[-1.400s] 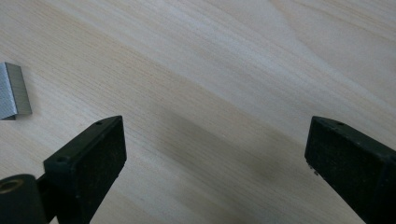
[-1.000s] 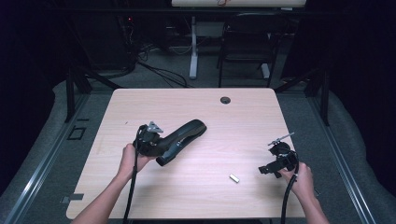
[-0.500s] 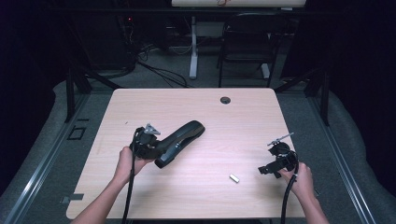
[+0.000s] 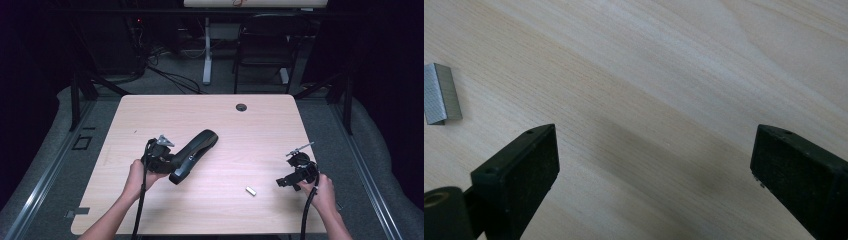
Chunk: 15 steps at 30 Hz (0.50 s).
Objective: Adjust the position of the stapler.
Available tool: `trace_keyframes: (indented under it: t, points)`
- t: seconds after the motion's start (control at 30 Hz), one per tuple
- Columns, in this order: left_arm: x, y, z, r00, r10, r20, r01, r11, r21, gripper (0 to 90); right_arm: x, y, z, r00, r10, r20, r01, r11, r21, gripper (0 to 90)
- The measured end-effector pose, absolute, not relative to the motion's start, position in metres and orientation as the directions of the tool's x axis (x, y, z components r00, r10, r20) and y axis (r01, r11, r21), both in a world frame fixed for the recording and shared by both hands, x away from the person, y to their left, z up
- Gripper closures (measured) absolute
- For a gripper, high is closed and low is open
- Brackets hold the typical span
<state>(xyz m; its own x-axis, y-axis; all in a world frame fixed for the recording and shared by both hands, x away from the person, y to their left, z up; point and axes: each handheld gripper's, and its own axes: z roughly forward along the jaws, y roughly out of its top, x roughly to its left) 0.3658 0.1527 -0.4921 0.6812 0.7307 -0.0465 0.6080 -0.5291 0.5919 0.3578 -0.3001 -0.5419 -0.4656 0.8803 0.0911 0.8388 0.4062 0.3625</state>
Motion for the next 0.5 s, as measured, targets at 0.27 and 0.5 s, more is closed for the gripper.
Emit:
trace_keyframes:
  t: [0.27, 0.5]
  points:
    - [0.360, 0.150, -0.492, 0.666, 0.745, -0.039, 0.615, -0.520, 0.593, 55.9, 0.357, -0.301, -0.542, -0.463, 0.881, 0.093, 0.839, 0.403, 0.365, 5.1]
    - [0.351, 0.155, -0.490, 0.664, 0.746, -0.058, 0.622, -0.507, 0.597, 56.4, 0.357, -0.300, -0.542, -0.469, 0.879, 0.088, 0.839, 0.411, 0.357, 5.1]
